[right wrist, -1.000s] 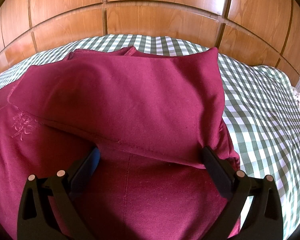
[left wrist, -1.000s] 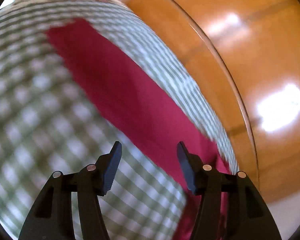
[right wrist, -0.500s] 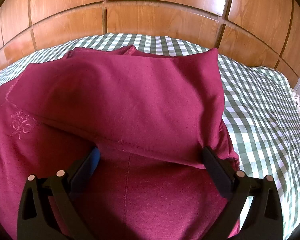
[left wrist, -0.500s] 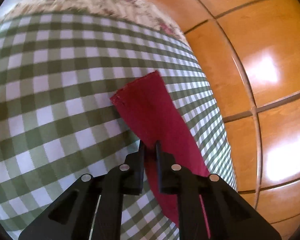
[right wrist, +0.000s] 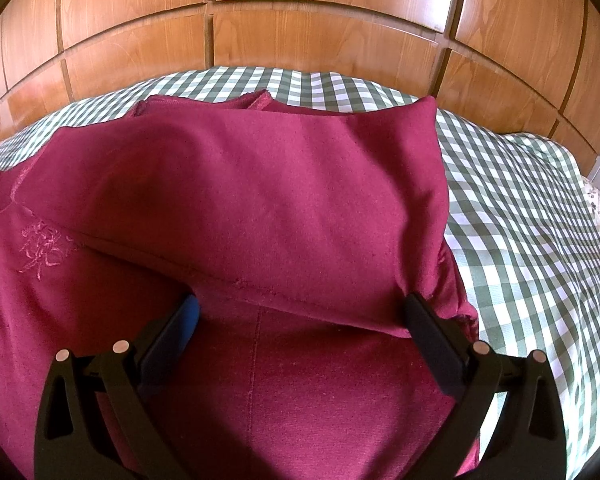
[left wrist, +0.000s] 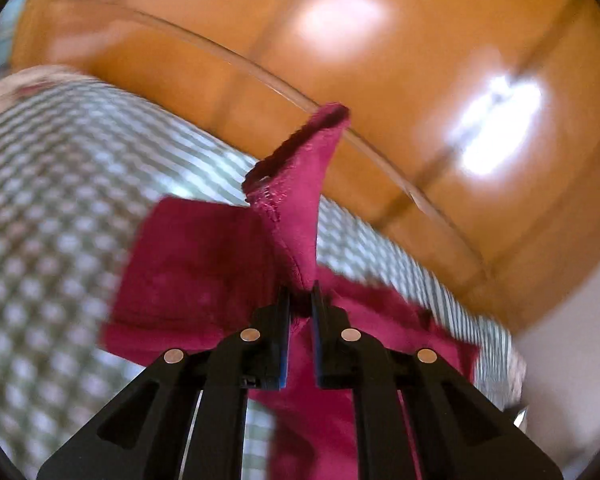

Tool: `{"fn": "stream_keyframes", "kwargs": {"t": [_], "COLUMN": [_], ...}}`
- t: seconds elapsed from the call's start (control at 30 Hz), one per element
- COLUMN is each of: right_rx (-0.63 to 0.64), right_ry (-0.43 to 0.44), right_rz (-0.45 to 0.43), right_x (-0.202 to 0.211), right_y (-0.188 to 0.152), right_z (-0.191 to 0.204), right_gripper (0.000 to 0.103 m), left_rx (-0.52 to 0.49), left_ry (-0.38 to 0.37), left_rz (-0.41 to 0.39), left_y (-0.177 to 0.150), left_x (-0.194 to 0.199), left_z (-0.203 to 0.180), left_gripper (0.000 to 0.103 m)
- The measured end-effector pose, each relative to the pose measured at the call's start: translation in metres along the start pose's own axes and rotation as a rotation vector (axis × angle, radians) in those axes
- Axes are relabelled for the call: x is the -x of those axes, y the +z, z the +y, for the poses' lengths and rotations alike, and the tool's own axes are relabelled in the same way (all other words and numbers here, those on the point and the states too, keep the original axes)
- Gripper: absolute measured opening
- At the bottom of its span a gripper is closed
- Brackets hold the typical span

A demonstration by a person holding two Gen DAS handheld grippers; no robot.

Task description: Fold small clothes

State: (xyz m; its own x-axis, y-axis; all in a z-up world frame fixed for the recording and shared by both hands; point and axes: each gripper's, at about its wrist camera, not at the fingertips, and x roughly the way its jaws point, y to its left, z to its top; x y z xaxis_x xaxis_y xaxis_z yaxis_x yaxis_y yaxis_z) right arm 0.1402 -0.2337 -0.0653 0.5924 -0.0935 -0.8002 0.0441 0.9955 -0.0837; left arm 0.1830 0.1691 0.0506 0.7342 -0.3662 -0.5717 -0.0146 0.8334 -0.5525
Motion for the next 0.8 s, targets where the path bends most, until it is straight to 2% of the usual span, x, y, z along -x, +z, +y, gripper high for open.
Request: {"fn": "stream_keyframes", "kwargs": {"t": [0.13, 0.2, 0.23, 0.27, 0.3, 0.43, 0.5, 0.57, 0.6, 0.63, 0.67, 0.73, 0.8], "right_rx": [-0.004, -0.006, -0.008, -0.009, -0.009, 0.004, -0.033, -0.132, -0.157, -0.176, -0.167, -0.108, -0.055], "right_ry": [0.004, 0.007, 0.008, 0.008, 0.009, -0.003, 0.001, 0.168, 0.242, 0.354, 0.451, 0.534, 0.538], "right_rz": [-0.001, 0.000, 0.000, 0.001, 0.002, 0.035, 0.028, -0.034, -0.038, -0.025, -0.003, 0.034, 0.083], "right_x": [0.000, 0.001, 0.001, 0.001, 0.001, 0.003, 0.014, 0.037, 0.042, 0.045, 0.045, 0.040, 0.026], "right_y": [0.000, 0.000, 0.000, 0.000, 0.000, 0.008, 0.018, 0.035, 0.041, 0.051, 0.061, 0.075, 0.086], "right_z": [0.000, -0.001, -0.001, -0.001, -0.001, 0.000, 0.000, 0.000, 0.003, 0.013, 0.028, 0.062, 0.096], "right_gripper": [0.101, 0.101, 0.101, 0.101, 0.101, 0.101, 0.099, 0.098, 0.098, 0.096, 0.091, 0.080, 0.057], "left_rx": [-0.121, -0.148, -0.159, -0.164, -0.171, -0.195, -0.220, -0.234, -0.233, -0.229, -0.225, -0.212, -0.216], "left_ry": [-0.022, -0.004, -0.003, -0.003, 0.001, 0.024, 0.045, 0.056, 0.057, 0.060, 0.063, 0.070, 0.079], "left_rz": [0.149, 0.195, 0.218, 0.220, 0.209, 0.194, 0.175, 0.158, 0.157, 0.159, 0.170, 0.192, 0.189], "left_y": [-0.038, -0.052, -0.060, -0.064, -0.069, -0.084, -0.092, -0.103, -0.106, -0.111, -0.114, -0.121, -0.126], "left_x": [-0.053, -0.066, -0.070, -0.071, -0.067, -0.049, -0.043, -0.034, -0.034, -0.033, -0.036, -0.040, -0.042], "left_z": [-0.048, -0.057, -0.061, -0.062, -0.062, -0.051, -0.052, -0.048, -0.047, -0.044, -0.043, -0.039, -0.035], "left_gripper": [0.008, 0.021, 0.033, 0.042, 0.045, 0.046, 0.046, 0.046, 0.046, 0.046, 0.046, 0.046, 0.046]}}
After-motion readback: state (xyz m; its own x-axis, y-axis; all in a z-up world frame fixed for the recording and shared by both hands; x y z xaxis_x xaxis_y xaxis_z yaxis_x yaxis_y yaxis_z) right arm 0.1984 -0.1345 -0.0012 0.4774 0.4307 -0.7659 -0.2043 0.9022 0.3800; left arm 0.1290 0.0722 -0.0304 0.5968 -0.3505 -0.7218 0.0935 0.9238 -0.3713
